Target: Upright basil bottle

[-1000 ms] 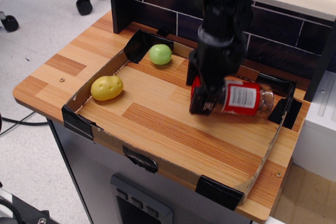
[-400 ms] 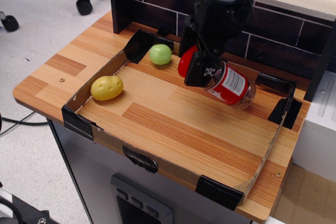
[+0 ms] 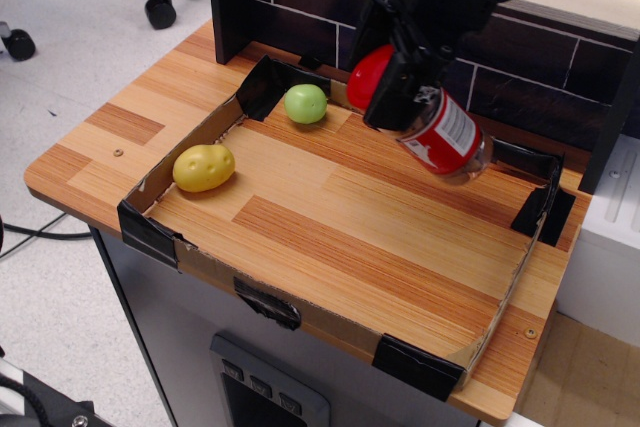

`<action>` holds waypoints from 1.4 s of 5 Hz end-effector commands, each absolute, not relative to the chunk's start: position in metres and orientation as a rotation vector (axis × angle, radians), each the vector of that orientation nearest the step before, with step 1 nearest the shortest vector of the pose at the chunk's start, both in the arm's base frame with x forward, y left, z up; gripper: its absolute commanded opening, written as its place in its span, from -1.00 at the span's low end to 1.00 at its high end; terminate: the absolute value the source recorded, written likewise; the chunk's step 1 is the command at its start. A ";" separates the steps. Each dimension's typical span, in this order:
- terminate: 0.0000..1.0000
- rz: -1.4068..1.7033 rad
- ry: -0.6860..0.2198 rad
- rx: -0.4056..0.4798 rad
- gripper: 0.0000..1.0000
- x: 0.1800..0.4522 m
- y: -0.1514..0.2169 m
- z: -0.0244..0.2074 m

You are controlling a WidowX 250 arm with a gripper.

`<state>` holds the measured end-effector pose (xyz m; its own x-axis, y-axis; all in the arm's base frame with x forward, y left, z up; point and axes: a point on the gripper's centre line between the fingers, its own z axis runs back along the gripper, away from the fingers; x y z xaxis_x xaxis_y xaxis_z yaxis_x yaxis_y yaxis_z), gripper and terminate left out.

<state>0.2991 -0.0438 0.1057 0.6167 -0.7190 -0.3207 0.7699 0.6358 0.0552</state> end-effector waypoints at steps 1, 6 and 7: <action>-1.00 -0.795 0.332 0.302 -1.00 0.299 -0.042 0.113; -1.00 -0.620 0.637 0.354 1.00 0.278 -0.018 0.091; -1.00 -0.589 0.641 0.348 1.00 0.284 -0.018 0.088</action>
